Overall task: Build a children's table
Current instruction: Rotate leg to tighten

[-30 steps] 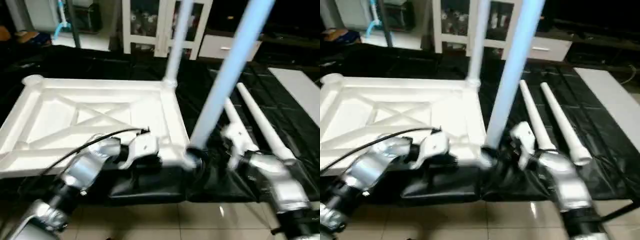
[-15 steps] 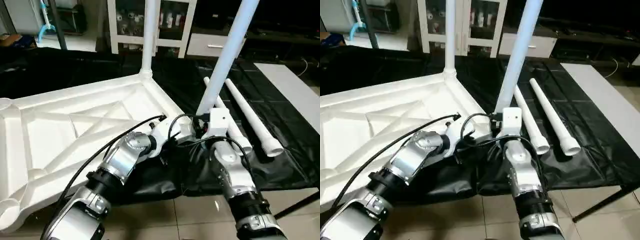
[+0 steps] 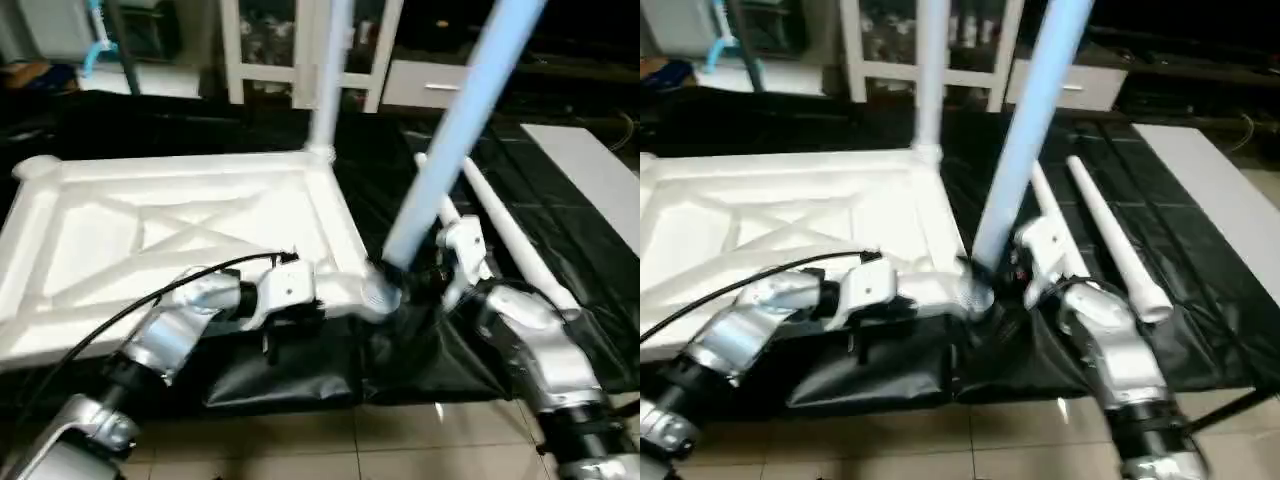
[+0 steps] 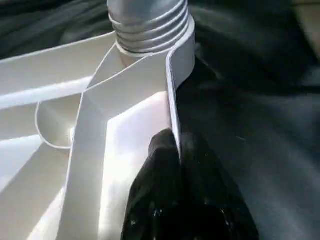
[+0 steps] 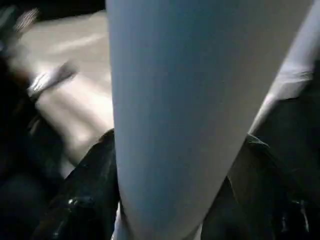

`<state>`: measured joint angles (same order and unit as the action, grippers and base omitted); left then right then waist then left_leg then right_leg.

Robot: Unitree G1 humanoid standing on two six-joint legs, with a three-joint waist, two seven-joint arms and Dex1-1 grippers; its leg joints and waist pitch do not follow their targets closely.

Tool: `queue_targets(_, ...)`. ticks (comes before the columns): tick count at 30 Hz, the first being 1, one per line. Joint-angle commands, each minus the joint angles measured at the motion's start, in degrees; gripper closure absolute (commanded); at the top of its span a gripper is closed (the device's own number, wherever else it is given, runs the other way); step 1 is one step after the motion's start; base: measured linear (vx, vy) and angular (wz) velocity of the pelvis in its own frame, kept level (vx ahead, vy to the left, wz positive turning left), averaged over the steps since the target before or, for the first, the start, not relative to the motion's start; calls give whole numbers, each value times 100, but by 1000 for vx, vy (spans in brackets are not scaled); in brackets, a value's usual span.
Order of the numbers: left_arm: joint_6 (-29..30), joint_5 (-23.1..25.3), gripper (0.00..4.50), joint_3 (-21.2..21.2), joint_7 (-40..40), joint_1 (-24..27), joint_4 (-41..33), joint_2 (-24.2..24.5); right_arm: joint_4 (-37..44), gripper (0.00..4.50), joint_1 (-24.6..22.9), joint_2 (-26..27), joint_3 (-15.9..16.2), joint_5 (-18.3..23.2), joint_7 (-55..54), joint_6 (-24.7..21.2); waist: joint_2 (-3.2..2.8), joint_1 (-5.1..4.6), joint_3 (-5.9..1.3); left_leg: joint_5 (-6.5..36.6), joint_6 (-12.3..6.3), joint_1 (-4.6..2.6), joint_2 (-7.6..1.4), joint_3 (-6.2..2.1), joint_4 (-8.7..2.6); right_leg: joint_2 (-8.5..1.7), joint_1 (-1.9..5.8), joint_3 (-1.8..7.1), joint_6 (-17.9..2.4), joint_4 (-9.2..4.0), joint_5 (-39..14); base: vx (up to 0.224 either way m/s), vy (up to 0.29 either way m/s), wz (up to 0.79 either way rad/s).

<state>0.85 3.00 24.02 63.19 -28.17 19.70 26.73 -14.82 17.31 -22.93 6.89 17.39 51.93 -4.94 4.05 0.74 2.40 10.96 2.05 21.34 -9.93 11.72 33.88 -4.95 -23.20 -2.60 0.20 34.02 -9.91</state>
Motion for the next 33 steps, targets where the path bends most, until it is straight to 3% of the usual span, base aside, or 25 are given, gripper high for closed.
queue_targets(1, 29, 22, 450, 335, 422, 206, 65, 51, -40, 143, -35, -174, 12, -107, 331, 80, -39, -5, -287, 1540, -165, -105, -378, -145, -453, -325, 186, 241, -1370, -343, -989, 0, 0, 0)
queue_targets(5, -37, -90, 450, 302, 548, 191, -3, 98, -155, 143, -4, -376, 112, -91, 678, 78, -21, 4, -259, 1967, -10, -145, -380, -164, -459, -347, 133, 254, -1171, -432, -1875, 0, 0, 0)
queue_targets(8, -99, -170, 450, 275, 658, 180, -14, 102, -192, 159, -15, -501, 224, 13, 925, -32, -8, 10, -258, 2004, 24, -127, -380, -181, -465, -355, 136, 254, -1074, -450, -2090, 0, 0, 0)
queue_targets(13, -113, -180, 450, 247, 717, 169, -28, 63, -344, 180, 12, -369, 106, 134, 1038, -121, 0, 15, -277, 1840, -7, -115, -378, -179, -458, -350, 139, 253, -1097, -426, -1875, 0, 0, 0)
queue_targets(19, -92, -208, 450, 248, 783, 166, -43, 76, -383, 239, -4, -347, 52, 161, 1129, -178, -10, 39, -297, 1568, -82, -110, -379, -165, -447, -337, 170, 243, -1244, -366, -1385, 0, 0, 0)
queue_targets(20, -79, -202, 450, 272, 833, 158, -36, 94, -358, 244, -25, -367, 70, 226, 1135, -210, -35, 39, -294, 1604, -75, -115, -377, -162, -448, -337, 172, 243, -1256, -375, -1405, 0, 0, 0)
queue_targets(24, -64, -149, 450, 309, 881, 151, -33, 119, -376, 251, -41, -332, 35, 215, 1021, -188, -24, 43, -292, 1667, -45, -117, -377, -166, -448, -341, 171, 244, -1237, -383, -1515, 0, 0, 0)
queue_targets(28, 74, 197, 450, 392, 567, 84, 47, 110, -703, 252, 42, -42, -165, -80, 153, -43, -35, 25, -283, 1747, 30, -122, -376, -170, -461, -340, 144, 246, -1188, -400, -1663, 0, 0, 0)
queue_targets(29, 353, 493, 450, 351, -32, -48, 194, -54, -1034, 253, 165, 210, -314, -378, -798, 80, -33, -10, -266, 1954, 171, -123, -374, -188, -480, -342, 122, 241, -1098, -424, -1978, 0, 0, 0)
queue_targets(31, 604, 538, 450, 304, -254, -105, 240, -160, -1182, 254, 233, 347, -414, -469, -1281, 72, -29, -60, -254, 2162, 309, -137, -360, -205, -484, -340, 93, 233, -1012, -447, -2340, -26, 4, -2)
queue_targets(32, 807, 540, 450, 260, -403, -146, 262, -257, -1294, 255, 287, 463, -500, -548, -1696, 54, -22, -97, -250, 2390, 380, -133, -349, -245, -482, -358, 98, 215, -832, -494, -2807, -50, 17, -7)
queue_targets(33, 1281, 531, 450, 72, -975, -282, 390, -580, -1446, 255, 368, 676, -588, -815, -2642, -24, -4, -111, -251, 2437, 401, -135, -353, -246, -482, -357, 86, 214, -803, -497, -2870, -50, 17, -7)
